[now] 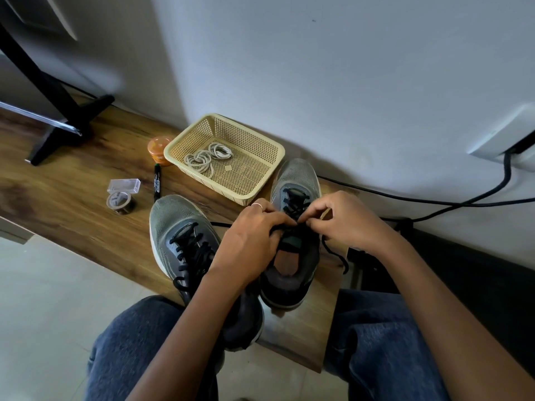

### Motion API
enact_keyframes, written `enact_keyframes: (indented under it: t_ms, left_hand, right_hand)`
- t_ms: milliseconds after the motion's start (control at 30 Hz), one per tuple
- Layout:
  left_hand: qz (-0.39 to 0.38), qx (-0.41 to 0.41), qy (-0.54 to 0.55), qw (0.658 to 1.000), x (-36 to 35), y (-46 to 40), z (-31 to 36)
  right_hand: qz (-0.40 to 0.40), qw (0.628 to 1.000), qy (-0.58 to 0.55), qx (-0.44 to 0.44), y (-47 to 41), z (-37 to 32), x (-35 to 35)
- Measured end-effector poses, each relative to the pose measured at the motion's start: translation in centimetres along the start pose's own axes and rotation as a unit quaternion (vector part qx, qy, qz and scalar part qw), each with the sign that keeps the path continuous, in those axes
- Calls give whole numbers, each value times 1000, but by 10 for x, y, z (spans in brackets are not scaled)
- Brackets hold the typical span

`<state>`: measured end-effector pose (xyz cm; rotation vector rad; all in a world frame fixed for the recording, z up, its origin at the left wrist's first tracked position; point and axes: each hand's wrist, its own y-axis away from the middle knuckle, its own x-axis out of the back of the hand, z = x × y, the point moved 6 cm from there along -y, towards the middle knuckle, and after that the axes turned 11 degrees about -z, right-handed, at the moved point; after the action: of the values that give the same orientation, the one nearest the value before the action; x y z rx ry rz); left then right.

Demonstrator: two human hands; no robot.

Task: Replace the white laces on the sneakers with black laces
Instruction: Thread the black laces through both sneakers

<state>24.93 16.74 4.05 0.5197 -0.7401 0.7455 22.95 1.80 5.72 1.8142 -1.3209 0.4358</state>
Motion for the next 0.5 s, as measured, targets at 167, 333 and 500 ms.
enact_keyframes:
  t_ms: [167, 333, 500]
  left_hand:
    - [29, 17, 113, 993, 11, 3, -6]
    - [56, 47, 90, 993, 14, 1, -14]
    - [83, 75, 89, 990, 19, 2, -24]
  right_hand:
    - [-17, 987, -154, -46, 9, 19, 5]
    - [-31, 975, -211, -62, 15, 28, 5]
    - [9, 977, -193, -92, 13, 33, 9]
